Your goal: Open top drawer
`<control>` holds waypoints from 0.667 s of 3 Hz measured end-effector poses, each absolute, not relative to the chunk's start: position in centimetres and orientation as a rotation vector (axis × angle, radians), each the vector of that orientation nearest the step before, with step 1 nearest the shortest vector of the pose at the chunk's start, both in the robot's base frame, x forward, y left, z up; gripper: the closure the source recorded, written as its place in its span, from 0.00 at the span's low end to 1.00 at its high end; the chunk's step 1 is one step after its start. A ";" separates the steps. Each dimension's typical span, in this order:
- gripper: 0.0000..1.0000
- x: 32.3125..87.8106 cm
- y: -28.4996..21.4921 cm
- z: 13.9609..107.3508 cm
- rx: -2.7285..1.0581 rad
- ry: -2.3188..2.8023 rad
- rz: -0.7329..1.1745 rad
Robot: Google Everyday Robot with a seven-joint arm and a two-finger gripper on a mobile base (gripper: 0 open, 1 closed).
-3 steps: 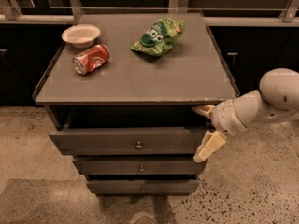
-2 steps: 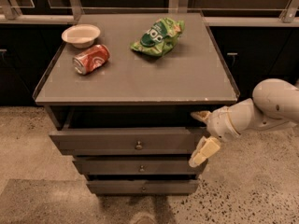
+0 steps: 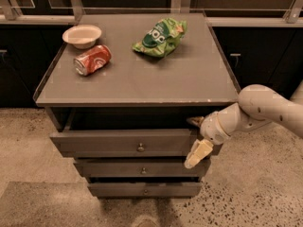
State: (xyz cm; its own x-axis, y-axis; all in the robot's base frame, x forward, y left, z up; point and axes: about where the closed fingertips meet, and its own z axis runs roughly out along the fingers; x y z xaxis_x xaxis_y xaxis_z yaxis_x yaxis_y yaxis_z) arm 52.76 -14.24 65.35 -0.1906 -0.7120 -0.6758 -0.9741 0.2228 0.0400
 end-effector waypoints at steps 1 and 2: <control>0.00 52.8 -14.2 65.3 -1.549 1.973 0.650; 0.00 52.7 -13.9 65.0 -1.562 1.979 0.665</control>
Offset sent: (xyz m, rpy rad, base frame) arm -0.0014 0.0024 -0.0042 -0.0091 0.0311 0.0188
